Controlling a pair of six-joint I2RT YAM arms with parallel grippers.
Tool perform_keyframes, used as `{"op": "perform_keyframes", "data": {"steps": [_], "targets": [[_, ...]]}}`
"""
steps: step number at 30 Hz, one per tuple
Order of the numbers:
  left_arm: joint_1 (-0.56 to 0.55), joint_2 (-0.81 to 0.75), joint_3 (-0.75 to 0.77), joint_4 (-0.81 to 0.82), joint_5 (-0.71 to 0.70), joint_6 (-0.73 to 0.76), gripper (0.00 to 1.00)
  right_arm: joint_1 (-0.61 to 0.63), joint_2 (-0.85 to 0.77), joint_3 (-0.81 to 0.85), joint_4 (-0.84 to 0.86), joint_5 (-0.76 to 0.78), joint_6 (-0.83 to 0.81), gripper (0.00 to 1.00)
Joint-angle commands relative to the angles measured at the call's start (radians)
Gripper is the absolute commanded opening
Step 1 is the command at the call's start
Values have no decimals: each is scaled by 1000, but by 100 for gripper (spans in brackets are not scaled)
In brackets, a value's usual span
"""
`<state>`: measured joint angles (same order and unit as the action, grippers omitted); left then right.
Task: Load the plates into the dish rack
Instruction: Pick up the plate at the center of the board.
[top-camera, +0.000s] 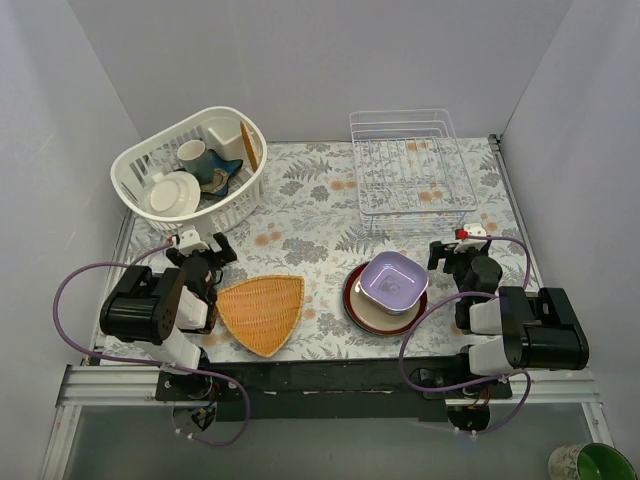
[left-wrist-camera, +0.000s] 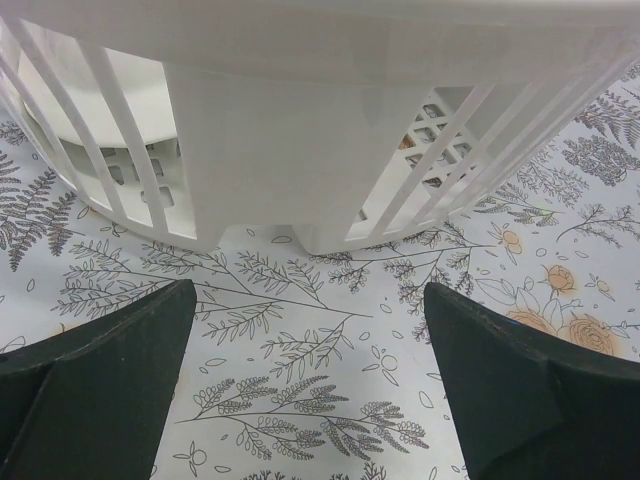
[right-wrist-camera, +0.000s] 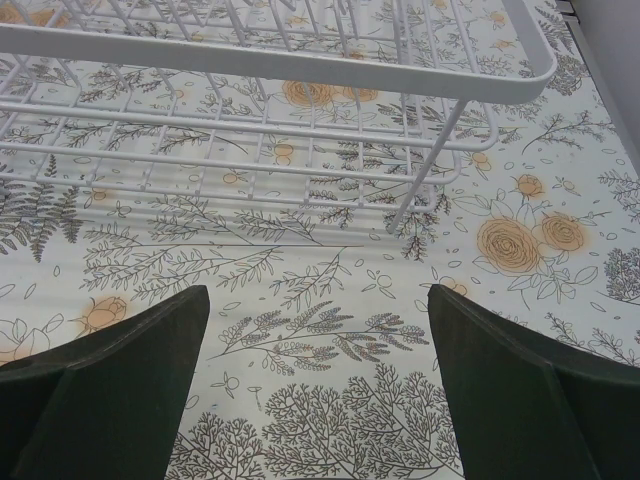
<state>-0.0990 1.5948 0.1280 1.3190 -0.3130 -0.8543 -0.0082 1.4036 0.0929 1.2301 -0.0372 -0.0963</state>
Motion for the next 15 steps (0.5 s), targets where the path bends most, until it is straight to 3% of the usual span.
{"op": "perform_keyframes", "data": {"steps": [1, 15], "targets": [[5, -12, 10, 54, 6, 3, 98, 2, 5, 19, 52, -6, -2, 98], [5, -12, 10, 52, 11, 1, 98, 2, 5, 19, 52, -6, -2, 99]]}}
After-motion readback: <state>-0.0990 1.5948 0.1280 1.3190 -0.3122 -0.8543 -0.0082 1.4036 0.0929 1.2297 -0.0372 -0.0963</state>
